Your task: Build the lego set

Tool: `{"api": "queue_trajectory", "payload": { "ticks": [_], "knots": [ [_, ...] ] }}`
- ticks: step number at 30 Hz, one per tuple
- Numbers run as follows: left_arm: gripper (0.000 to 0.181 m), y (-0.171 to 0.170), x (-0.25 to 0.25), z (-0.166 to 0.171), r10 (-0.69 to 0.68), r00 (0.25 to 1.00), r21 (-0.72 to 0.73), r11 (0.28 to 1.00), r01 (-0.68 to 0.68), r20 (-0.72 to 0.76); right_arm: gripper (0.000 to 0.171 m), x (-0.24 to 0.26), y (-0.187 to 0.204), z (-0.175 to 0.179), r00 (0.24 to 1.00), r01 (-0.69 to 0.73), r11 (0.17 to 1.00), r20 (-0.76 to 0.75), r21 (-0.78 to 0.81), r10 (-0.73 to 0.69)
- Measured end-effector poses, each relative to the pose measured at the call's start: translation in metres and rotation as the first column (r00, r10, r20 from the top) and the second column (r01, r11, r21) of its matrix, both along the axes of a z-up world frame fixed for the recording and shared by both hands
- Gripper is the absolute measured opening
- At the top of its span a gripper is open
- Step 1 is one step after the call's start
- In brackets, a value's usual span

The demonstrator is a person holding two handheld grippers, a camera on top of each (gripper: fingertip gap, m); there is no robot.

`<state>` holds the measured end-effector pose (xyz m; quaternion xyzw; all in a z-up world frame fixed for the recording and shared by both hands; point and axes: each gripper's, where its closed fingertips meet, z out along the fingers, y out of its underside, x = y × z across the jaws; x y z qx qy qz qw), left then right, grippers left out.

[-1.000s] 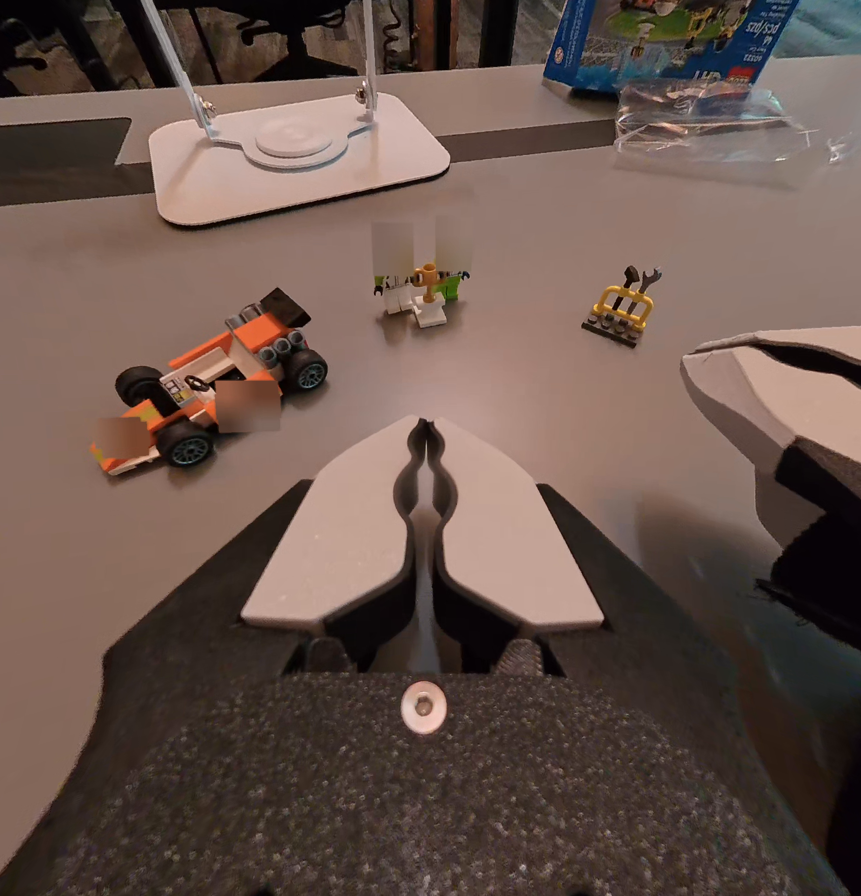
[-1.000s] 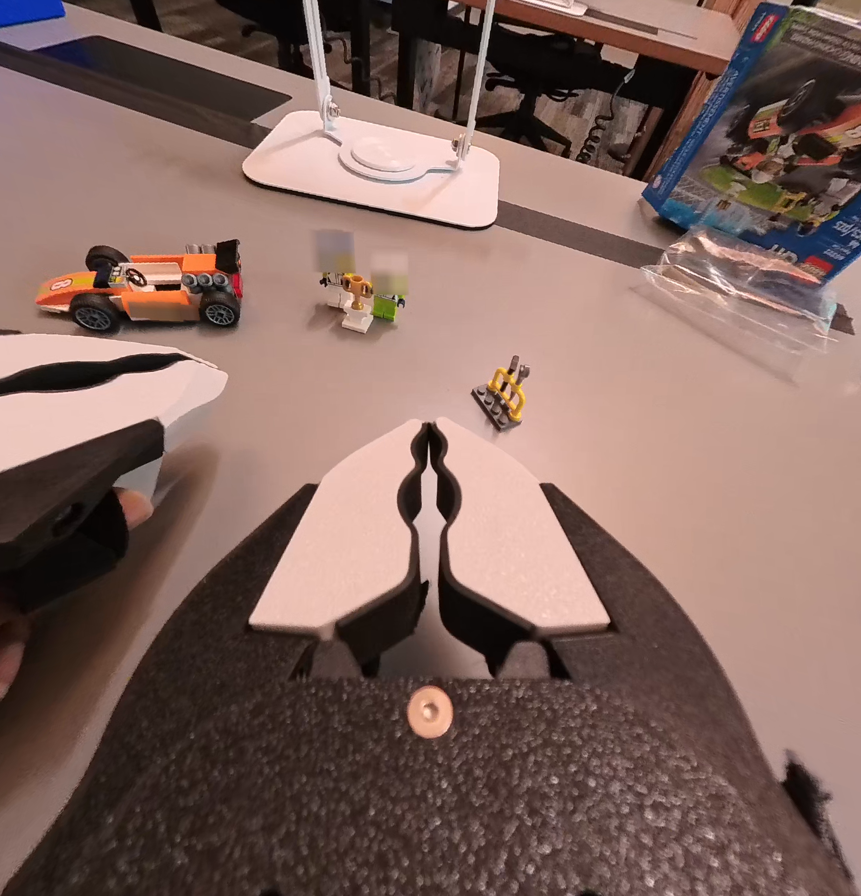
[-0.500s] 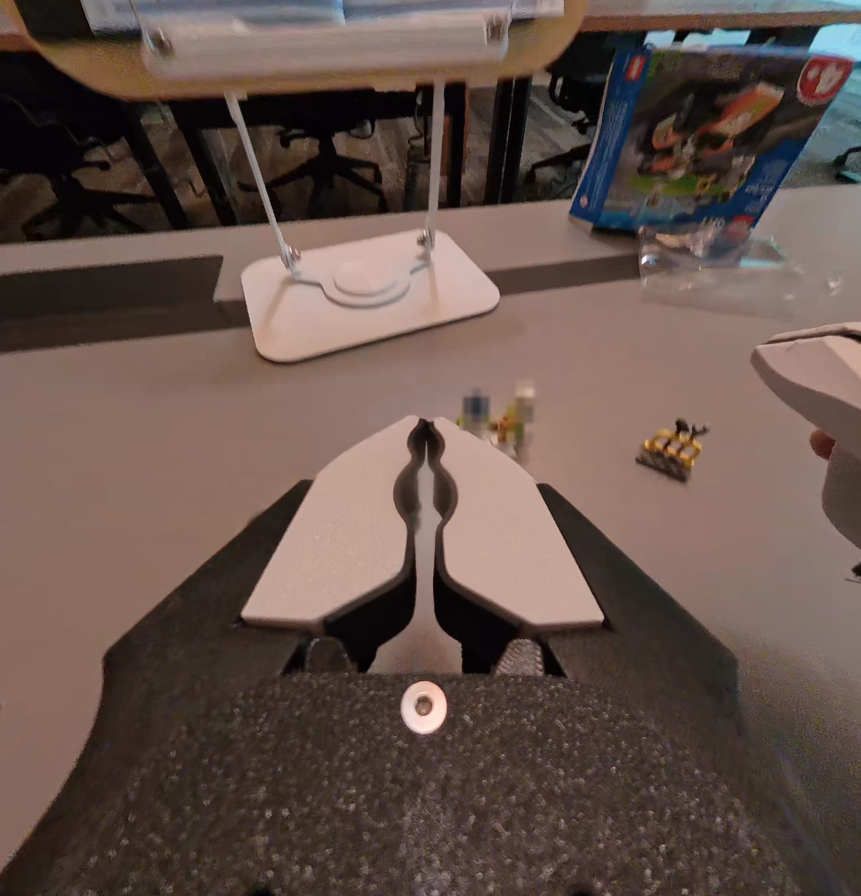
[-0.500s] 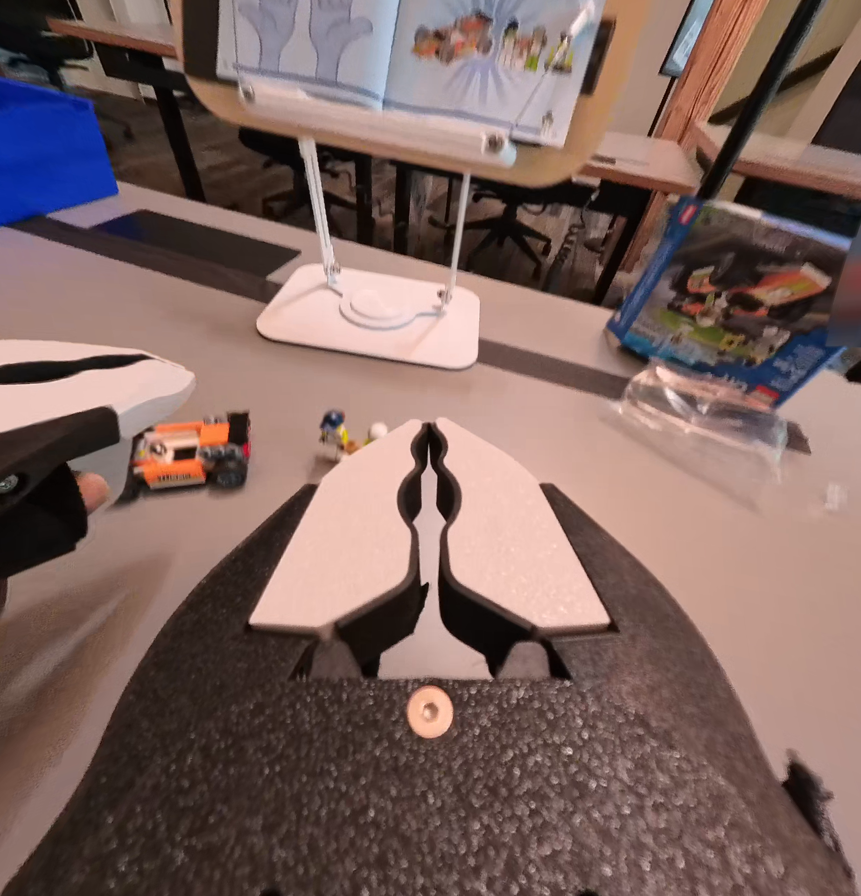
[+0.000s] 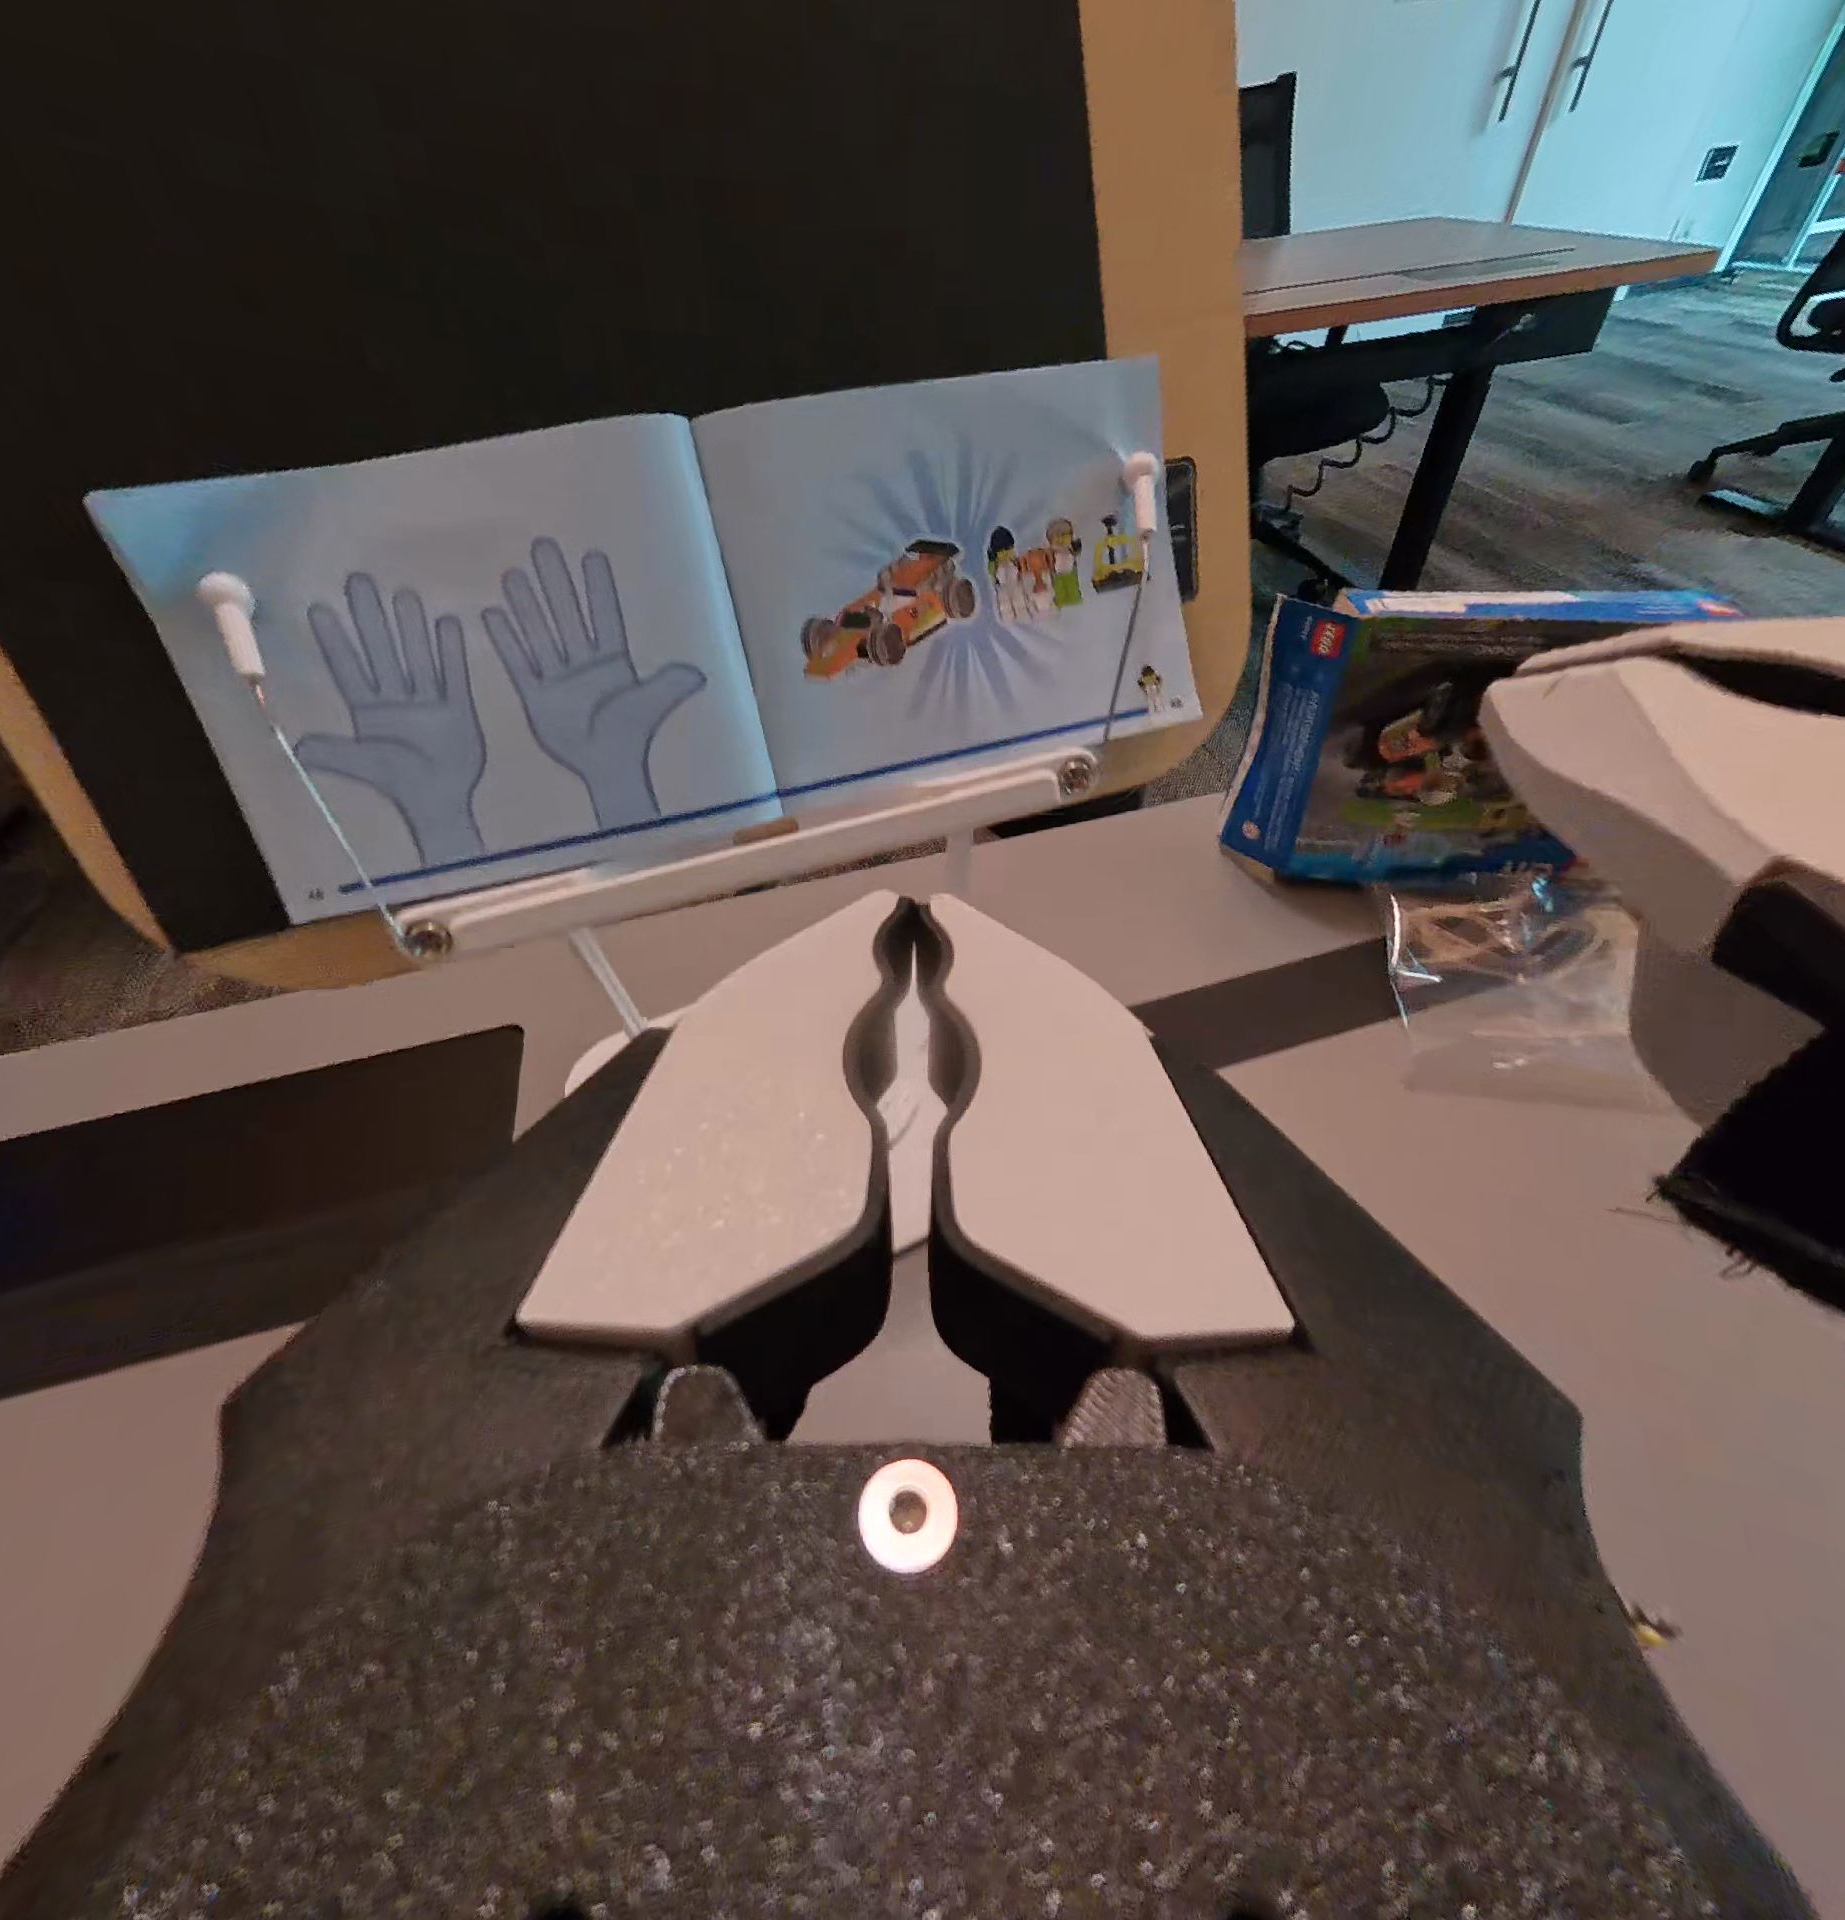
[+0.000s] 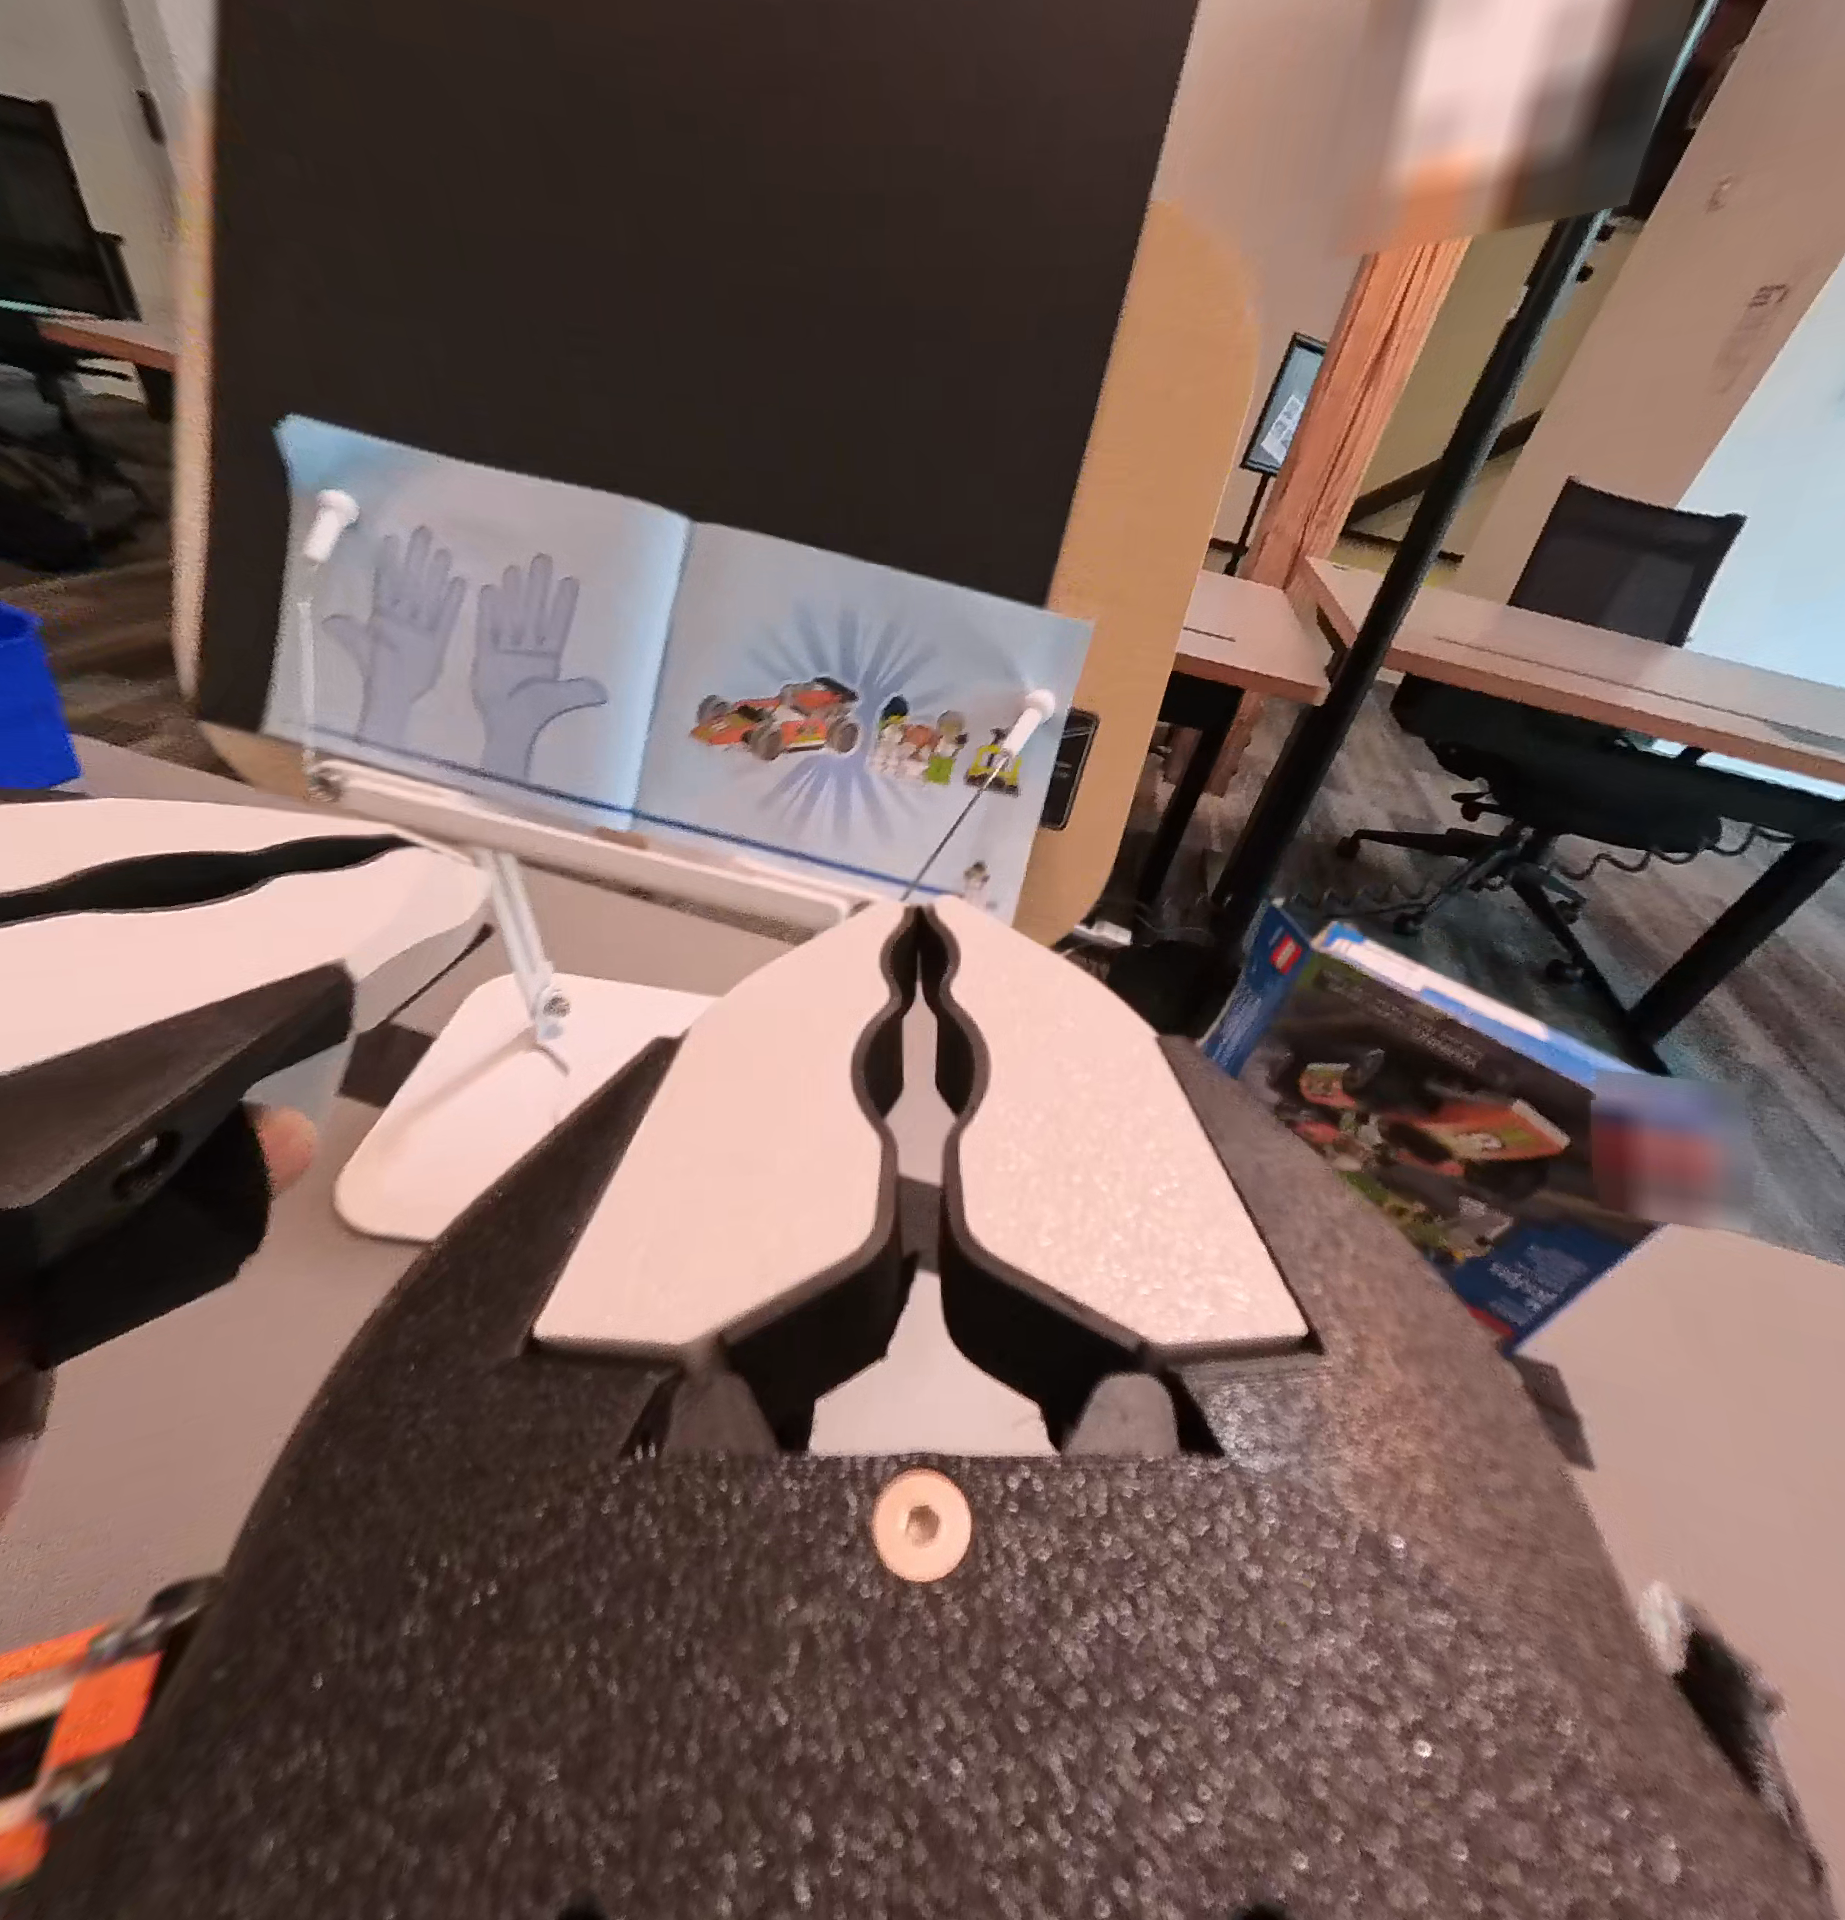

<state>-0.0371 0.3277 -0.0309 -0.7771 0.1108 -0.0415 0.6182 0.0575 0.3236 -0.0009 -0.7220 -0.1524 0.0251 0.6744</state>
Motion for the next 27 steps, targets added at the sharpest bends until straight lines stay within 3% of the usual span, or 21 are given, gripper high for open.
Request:
{"api": "queue_trajectory", "payload": {
  "ticks": [11,17,27],
  "knots": [
    [0.000,0.059,-0.010,-0.004,0.007,1.000,-0.011,1.000,-0.008,-0.017,0.003,0.002,0.072,-0.021,1.000,-0.008,0.998,0.014,-0.063,0.009],
    [0.000,0.066,-0.015,-0.014,0.001,0.999,-0.023,1.000,-0.002,-0.037,0.021,-0.012,0.099,-0.031,0.998,-0.062,0.992,-0.014,-0.109,0.061],
    [0.000,0.066,-0.026,-0.022,0.010,0.998,-0.031,0.999,-0.012,-0.059,0.010,-0.005,0.122,-0.041,0.999,0.004,0.989,-0.042,-0.148,-0.011]
  ]
}}
